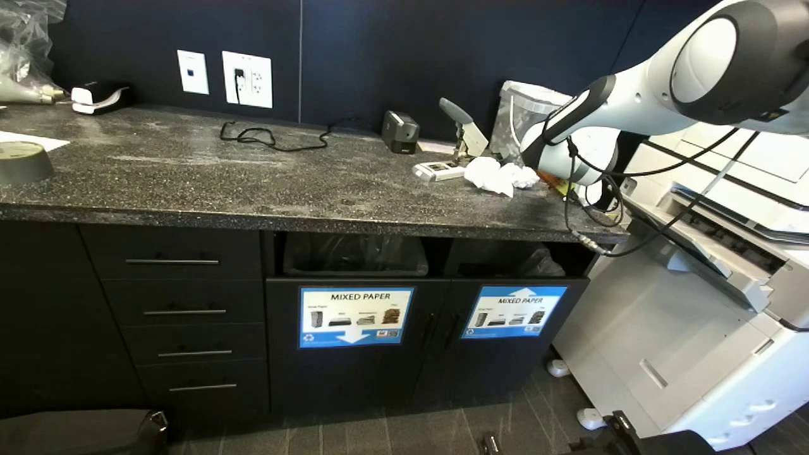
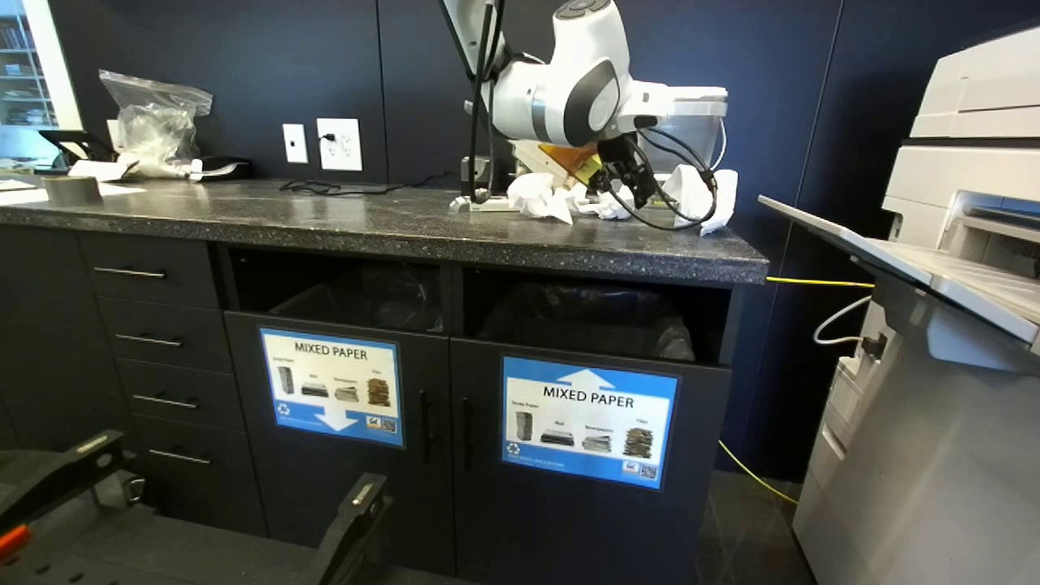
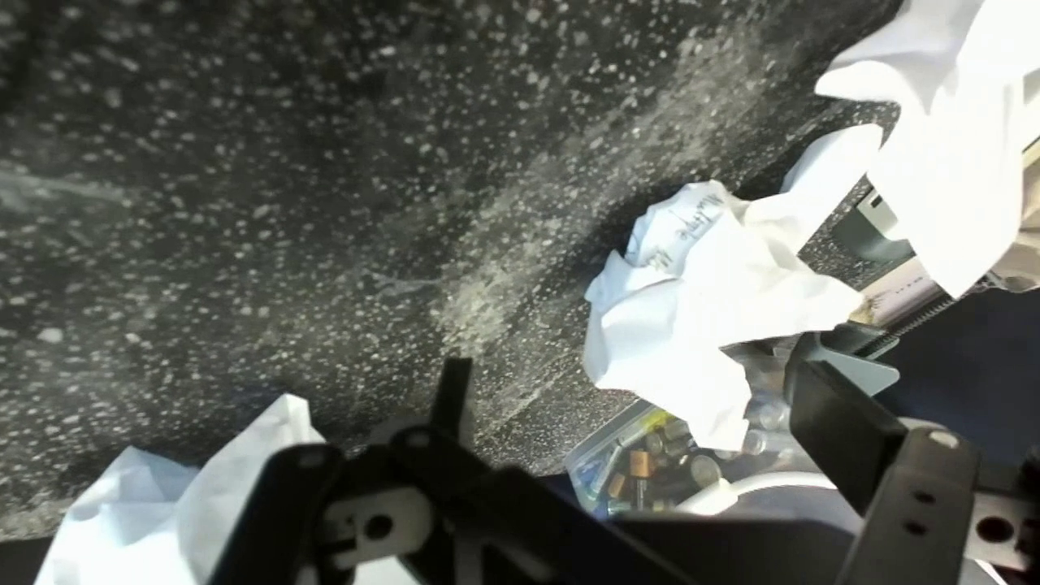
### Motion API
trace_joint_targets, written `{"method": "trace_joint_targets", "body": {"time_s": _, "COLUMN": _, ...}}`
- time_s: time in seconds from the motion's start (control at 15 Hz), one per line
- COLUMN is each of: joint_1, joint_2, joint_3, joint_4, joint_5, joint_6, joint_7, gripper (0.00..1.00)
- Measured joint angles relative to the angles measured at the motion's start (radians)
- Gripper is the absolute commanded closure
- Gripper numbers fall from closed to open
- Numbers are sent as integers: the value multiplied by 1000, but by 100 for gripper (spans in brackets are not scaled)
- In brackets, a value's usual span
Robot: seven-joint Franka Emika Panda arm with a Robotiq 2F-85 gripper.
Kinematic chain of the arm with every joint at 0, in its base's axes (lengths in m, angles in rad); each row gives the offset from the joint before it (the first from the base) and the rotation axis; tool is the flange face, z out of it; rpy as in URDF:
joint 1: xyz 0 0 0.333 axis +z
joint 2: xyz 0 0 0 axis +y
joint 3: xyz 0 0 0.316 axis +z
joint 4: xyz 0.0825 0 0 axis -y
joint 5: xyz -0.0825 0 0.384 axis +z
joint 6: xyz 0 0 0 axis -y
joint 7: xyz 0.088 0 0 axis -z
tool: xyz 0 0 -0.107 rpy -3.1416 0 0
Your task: Put three crumpled papers inside the bin on the right
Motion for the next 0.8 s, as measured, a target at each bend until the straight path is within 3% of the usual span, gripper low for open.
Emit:
{"method": "trace_joint_targets", "body": {"time_s": 0.13, "joint_1": -10, "joint_2": 6, "joint_3": 21, "joint_4": 11, "joint_5": 2, "joint_6": -2, "joint_7": -2, "gripper": 0}}
{"method": "trace_joint_targets", "body": {"time_s": 0.27, "joint_1": -13, "joint_2": 16, "joint_3": 32, "joint_4": 20, "joint_5": 3, "joint_6": -2, "joint_7": -3, "gripper": 25}}
{"method": "trace_joint_targets", "body": {"time_s": 0.67, "joint_1": -16, "joint_2": 71, "joint_3": 33, "joint_4": 63, "joint_5": 4, "joint_6": -3, "joint_7": -3, "gripper": 73}}
{"method": "trace_joint_targets", "body": {"time_s": 0.8, "joint_1": -18, "joint_2": 85, "joint_3": 33, "joint_4": 84, "joint_5": 4, "joint_6": -3, "joint_7": -3, "gripper": 84}}
